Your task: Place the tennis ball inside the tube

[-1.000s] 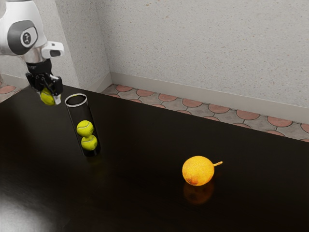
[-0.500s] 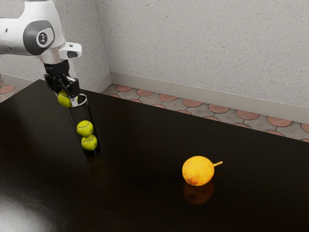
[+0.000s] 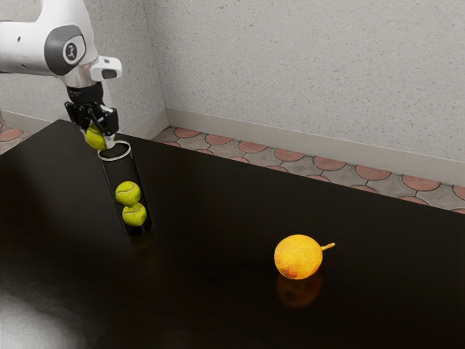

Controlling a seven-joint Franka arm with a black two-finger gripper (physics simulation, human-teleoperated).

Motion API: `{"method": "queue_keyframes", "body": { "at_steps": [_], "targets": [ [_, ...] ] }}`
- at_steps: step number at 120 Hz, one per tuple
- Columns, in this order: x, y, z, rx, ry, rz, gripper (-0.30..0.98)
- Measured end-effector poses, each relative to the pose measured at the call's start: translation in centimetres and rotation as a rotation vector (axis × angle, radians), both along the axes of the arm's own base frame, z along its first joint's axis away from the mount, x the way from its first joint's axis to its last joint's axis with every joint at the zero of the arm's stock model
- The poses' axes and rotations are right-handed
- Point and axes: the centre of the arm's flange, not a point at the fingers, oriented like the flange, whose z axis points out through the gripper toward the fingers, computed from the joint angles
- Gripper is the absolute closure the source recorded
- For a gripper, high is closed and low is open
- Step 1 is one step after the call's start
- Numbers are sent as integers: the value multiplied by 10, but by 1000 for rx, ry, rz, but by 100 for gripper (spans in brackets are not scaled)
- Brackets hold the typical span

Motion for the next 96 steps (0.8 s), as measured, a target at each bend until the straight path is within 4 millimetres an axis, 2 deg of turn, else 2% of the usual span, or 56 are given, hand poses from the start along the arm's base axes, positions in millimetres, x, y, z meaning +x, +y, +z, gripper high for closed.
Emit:
{"method": "queue_keyframes", "body": {
  "at_steps": [11,26,46,68,88,92,96],
  "targets": [
    [2,0,-1,1,-1,0,40],
    [14,-13,1,1,-13,-23,40],
    [16,-14,0,-3,-14,-23,40],
    [16,-14,-1,-14,-14,-23,20],
    [15,-15,0,-19,-13,-24,10],
    [12,-15,4,-25,-13,-23,9],
    [3,-16,23,-49,-28,-16,8]
  ]
}}
